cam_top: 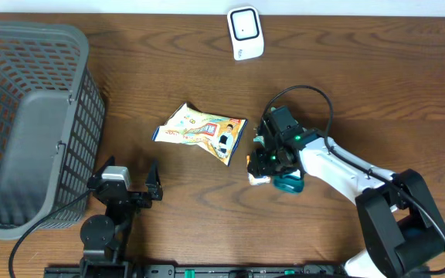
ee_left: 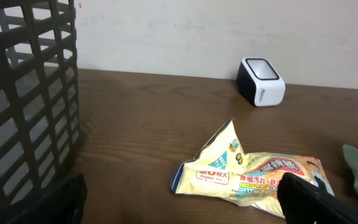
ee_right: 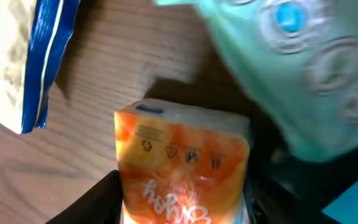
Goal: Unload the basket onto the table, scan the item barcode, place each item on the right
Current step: 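Lower the right gripper and grasp the orange tissue box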
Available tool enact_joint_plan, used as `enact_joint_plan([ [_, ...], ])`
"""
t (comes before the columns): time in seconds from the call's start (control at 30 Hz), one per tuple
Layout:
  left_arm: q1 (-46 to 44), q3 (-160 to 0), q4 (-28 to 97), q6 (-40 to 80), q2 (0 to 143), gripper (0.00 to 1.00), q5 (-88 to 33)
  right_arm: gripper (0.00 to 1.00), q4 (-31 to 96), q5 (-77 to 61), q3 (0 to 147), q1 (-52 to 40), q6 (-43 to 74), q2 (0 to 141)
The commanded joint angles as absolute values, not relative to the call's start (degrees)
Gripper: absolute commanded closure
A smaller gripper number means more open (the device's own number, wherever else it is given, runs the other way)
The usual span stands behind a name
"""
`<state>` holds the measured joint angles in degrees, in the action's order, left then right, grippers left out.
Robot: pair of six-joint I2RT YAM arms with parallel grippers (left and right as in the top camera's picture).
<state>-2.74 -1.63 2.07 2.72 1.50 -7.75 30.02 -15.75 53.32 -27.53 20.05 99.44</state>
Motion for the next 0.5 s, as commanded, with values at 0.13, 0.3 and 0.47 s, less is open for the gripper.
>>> enact_joint_plan([
  [0.13, -2.94, -0.23, 3.16, 1.93, 1.37, 0.02, -8.14, 0.4, 30.22, -19.38, 54.22, -22.31, 20.53, 99.7],
  [0.3, -2.94, -0.23, 3.18, 1.93, 1.37, 0.02, -8.14, 0.52, 28.91, -34.0, 54.22, -19.0, 12.75, 99.7],
  [0.47, -2.94, -0.23, 3.18, 1.93, 1.37, 0.02, -8.14, 0.59, 29.58, -36.77, 54.22, -16.97, 9.56, 99.72],
])
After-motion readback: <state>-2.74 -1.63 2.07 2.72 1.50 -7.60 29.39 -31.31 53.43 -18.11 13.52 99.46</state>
